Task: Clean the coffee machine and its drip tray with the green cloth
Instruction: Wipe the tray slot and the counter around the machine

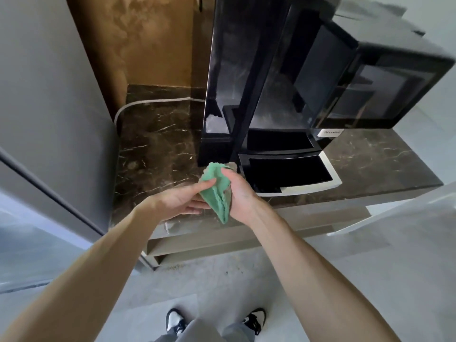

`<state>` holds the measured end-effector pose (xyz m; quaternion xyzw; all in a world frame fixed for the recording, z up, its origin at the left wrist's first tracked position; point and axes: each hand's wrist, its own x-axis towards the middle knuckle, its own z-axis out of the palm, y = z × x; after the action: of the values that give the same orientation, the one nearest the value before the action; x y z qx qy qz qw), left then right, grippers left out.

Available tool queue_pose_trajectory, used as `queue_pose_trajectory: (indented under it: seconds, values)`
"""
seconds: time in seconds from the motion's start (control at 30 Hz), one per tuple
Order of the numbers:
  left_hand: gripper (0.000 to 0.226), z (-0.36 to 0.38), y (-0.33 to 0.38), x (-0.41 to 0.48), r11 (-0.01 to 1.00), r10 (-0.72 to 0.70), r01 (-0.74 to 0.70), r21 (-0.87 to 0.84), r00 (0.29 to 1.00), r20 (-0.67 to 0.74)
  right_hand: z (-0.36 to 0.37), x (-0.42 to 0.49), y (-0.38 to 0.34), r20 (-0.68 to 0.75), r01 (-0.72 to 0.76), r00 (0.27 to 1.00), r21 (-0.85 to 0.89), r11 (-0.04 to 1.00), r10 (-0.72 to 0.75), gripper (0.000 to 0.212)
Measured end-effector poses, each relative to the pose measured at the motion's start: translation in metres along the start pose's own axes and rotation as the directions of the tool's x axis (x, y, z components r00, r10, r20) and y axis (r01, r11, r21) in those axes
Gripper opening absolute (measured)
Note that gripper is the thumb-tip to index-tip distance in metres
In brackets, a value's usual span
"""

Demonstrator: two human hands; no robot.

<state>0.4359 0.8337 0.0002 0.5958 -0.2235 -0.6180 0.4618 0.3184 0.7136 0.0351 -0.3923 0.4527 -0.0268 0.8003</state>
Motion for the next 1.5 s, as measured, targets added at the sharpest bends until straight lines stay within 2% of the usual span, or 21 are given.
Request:
queue_pose_trajectory:
  seconds: [0.1,0.2,0.27,0.33,0.43,0.5,0.57,0.67,0.7,0.77,0.8,0.83,0.87,0.93,1.0,1.07,1.13,1.2,1.33,1.43,1.5]
  values:
    - [0.051,0.005,-0.002,0.006,0.990,0.115,-0.117,-0.083,0.993,-0.028,-0.004,-0.006,-0.015,0.004,0.097,0.995,0.047,0.994,-0.097,0.039]
    - [0.050,0.006,-0.004,0.011,0.969,0.149,-0.161,-0.189,0.986,-0.078,-0.008,-0.011,-0.031,0.046,0.166,0.984,0.131,0.977,-0.173,0.038]
    - [0.040,0.002,-0.006,0.014,0.961,0.166,-0.186,-0.207,0.980,-0.113,-0.007,-0.014,-0.037,0.068,0.183,0.979,0.141,0.973,-0.194,0.041]
    - [0.041,-0.001,-0.005,0.015,0.946,0.196,-0.222,-0.236,0.972,-0.131,-0.005,-0.013,-0.038,0.055,0.195,0.978,0.082,0.977,-0.200,0.041]
    - [0.048,-0.002,0.001,0.013,0.906,0.179,-0.226,-0.359,0.971,-0.159,-0.002,-0.011,-0.035,-0.027,0.222,0.974,-0.104,0.969,-0.226,0.032]
    - [0.049,-0.002,0.003,0.012,0.871,0.135,-0.196,-0.450,0.977,-0.166,-0.002,-0.008,-0.031,-0.064,0.252,0.957,-0.304,0.919,-0.284,0.021]
    - [0.047,-0.001,0.006,0.009,0.842,0.099,-0.193,-0.503,0.973,-0.207,-0.006,-0.004,-0.028,-0.094,0.283,0.934,-0.397,0.873,-0.345,0.010]
    - [0.037,0.006,0.009,0.013,0.885,-0.012,-0.175,-0.432,0.918,-0.397,-0.008,-0.004,-0.025,-0.088,0.317,0.926,-0.345,0.884,-0.366,0.016]
    - [0.037,0.007,0.006,0.019,0.937,-0.037,-0.141,-0.320,0.870,-0.491,-0.007,-0.004,-0.024,-0.099,0.337,0.910,-0.388,0.858,-0.402,0.017]
    - [0.028,0.011,0.001,0.025,0.995,0.013,-0.074,-0.068,0.770,-0.637,-0.003,-0.005,-0.023,-0.096,0.366,0.872,-0.525,0.768,-0.481,0.028]
    - [0.023,0.015,-0.001,0.027,0.996,0.033,-0.082,-0.046,0.764,-0.644,-0.001,-0.007,-0.023,-0.070,0.378,0.867,-0.550,0.745,-0.493,0.029]
    - [0.026,0.018,-0.001,0.029,0.989,0.039,-0.118,-0.090,0.793,-0.608,0.001,-0.008,-0.024,-0.032,0.400,0.869,-0.542,0.739,-0.495,0.025]
    - [0.037,0.022,-0.001,0.030,0.973,0.044,-0.158,-0.168,0.843,-0.536,0.004,-0.010,-0.025,0.009,0.419,0.873,-0.522,0.743,-0.487,0.024]
    - [0.062,0.031,0.001,0.029,0.917,0.160,-0.265,-0.297,0.929,-0.335,0.007,-0.014,-0.026,0.062,0.455,0.870,-0.481,0.749,-0.488,0.029]
    - [0.068,0.041,0.006,0.029,0.840,0.227,-0.321,-0.438,0.940,-0.253,0.005,-0.016,-0.028,0.085,0.470,0.868,-0.453,0.757,-0.489,0.036]
    - [0.072,0.049,0.011,0.032,0.745,0.238,-0.294,-0.598,0.956,-0.174,-0.001,-0.020,-0.033,0.089,0.447,0.887,-0.410,0.795,-0.453,0.038]
    - [0.076,0.053,0.013,0.032,0.723,0.250,-0.259,-0.640,0.962,-0.107,-0.011,-0.023,-0.039,0.072,0.395,0.914,-0.386,0.834,-0.399,0.032]
    - [0.067,0.053,0.015,0.031,0.783,0.235,-0.252,-0.569,0.966,-0.104,-0.021,-0.025,-0.045,0.040,0.317,0.945,-0.371,0.873,-0.325,0.025]
    - [0.037,0.047,0.012,0.036,0.843,0.200,-0.280,-0.460,0.956,-0.214,-0.032,-0.023,-0.049,-0.034,0.262,0.953,-0.406,0.875,-0.301,0.045]
    - [0.026,0.044,0.020,0.034,0.845,0.187,-0.293,-0.448,0.945,-0.267,-0.036,-0.014,-0.042,-0.135,0.285,0.912,-0.472,0.834,-0.388,0.023]
    - [0.023,0.044,0.028,0.030,0.821,0.146,-0.291,-0.492,0.939,-0.312,-0.036,-0.009,-0.039,-0.161,0.276,0.903,-0.494,0.825,-0.399,0.025]
